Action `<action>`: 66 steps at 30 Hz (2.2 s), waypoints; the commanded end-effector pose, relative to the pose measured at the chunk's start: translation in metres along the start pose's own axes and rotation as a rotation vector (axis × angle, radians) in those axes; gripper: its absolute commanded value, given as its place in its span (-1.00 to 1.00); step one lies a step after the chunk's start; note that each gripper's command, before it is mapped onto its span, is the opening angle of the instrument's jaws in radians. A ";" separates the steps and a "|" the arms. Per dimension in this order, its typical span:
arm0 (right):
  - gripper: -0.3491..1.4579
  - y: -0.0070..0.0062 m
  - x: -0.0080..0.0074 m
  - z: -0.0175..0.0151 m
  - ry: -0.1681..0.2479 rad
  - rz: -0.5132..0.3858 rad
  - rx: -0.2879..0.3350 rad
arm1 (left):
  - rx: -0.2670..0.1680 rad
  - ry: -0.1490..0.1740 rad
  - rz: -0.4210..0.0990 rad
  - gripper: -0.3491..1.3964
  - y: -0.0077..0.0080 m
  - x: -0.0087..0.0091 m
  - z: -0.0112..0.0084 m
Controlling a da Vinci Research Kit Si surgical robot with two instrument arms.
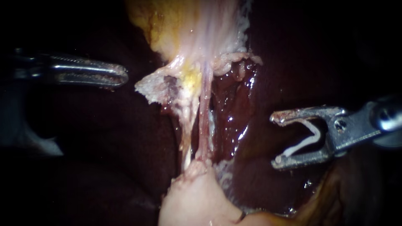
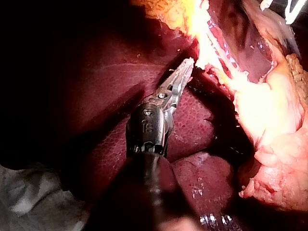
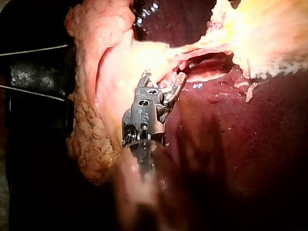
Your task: Grabbing gallbladder
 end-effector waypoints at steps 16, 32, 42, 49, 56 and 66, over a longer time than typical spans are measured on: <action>-0.11 0.0000 0.0000 -0.0001 0.000 -0.001 0.000 | 0.014 -0.005 0.061 -0.17 0.0006 0.0005 0.0002; -0.11 0.0000 0.0000 0.0000 0.000 0.000 0.000 | 0.044 0.006 0.077 0.04 0.0014 0.0028 0.0050; -0.11 0.0000 0.0001 0.0001 -0.001 0.000 -0.003 | 0.057 0.010 0.083 -0.12 0.0011 0.0019 0.0083; -0.11 0.0001 0.0001 0.0001 -0.001 0.001 -0.004 | 0.063 0.011 0.085 -0.27 0.0009 0.0017 0.0093; -0.11 0.0000 0.0001 0.0001 -0.001 0.001 -0.004 | 0.064 0.009 0.084 -1.00 0.0009 0.0019 0.0095; -0.11 0.0000 0.0001 0.0001 -0.001 0.001 -0.004 | 0.051 -0.045 0.013 -1.00 0.0025 0.0027 0.0072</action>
